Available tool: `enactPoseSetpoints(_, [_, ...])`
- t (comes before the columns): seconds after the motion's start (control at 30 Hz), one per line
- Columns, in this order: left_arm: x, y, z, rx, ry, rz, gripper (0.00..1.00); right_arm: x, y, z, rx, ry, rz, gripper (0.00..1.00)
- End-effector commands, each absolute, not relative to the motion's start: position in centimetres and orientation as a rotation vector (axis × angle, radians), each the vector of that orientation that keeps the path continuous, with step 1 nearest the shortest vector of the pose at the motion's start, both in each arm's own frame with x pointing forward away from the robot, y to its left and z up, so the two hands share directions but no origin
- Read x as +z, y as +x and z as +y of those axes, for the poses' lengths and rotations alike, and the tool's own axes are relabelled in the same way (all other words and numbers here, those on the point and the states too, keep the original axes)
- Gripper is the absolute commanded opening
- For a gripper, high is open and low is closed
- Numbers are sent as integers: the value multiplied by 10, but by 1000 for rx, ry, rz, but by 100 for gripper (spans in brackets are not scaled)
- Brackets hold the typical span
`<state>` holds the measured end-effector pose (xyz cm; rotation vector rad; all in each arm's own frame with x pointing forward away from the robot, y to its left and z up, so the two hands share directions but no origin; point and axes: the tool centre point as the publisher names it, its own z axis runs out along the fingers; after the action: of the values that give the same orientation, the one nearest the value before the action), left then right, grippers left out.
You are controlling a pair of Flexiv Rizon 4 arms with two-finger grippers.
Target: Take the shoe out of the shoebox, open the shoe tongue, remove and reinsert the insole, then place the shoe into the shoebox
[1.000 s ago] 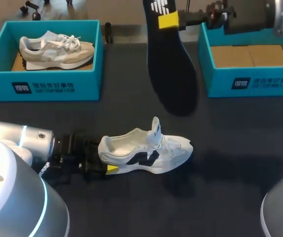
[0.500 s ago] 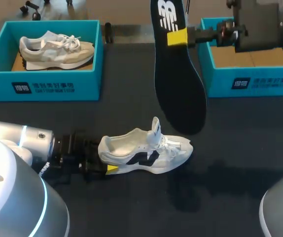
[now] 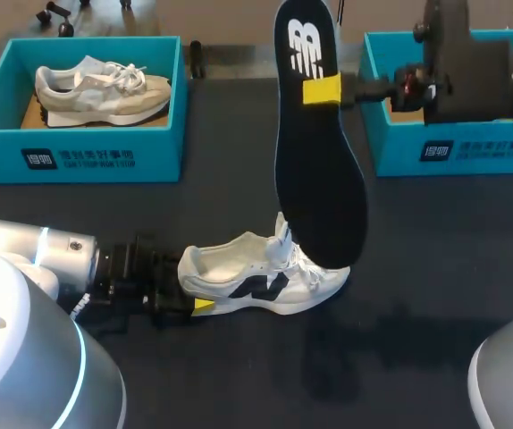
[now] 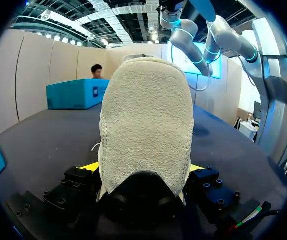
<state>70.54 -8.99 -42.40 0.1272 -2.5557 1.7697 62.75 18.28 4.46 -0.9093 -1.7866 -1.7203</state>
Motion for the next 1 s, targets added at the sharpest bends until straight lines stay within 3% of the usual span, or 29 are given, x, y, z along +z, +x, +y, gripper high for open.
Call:
enactPoseSetpoints(0.03, [-423, 705, -90, 1766, 126, -2557, 0, 44, 621, 191, -1763, -901, -1744, 0])
enactPoseSetpoints(0.73, [-423, 705, -90, 1766, 126, -2557, 0, 44, 617, 200, -1779, -907, -1736, 0])
enactPoseSetpoints(0.8, [-423, 705, -90, 1766, 126, -2557, 15, 44, 617, 200, -1779, -907, -1736, 0])
enactPoseSetpoints(0.83, [-423, 705, -90, 1766, 126, -2557, 29, 44, 617, 200, -1779, -907, -1736, 0])
enactPoseSetpoints(0.9, [-421, 705, -88, 1763, 118, -2550, 44, 44, 617, 200, -1779, -907, -1736, 0])
enactPoseSetpoints(0.93, [-420, 704, -86, 1745, 106, -2554, 67, 44, 617, 200, -1779, -907, -1736, 0])
enactPoseSetpoints(0.97, [-419, 703, -85, 1725, 101, -2563, 100, 44, 617, 200, -1779, -907, -1736, 0])
enactPoseSetpoints(1.0, [-419, 702, -84, 1707, 92, -2569, 100, 44, 617, 200, -1779, -907, -1736, 0])
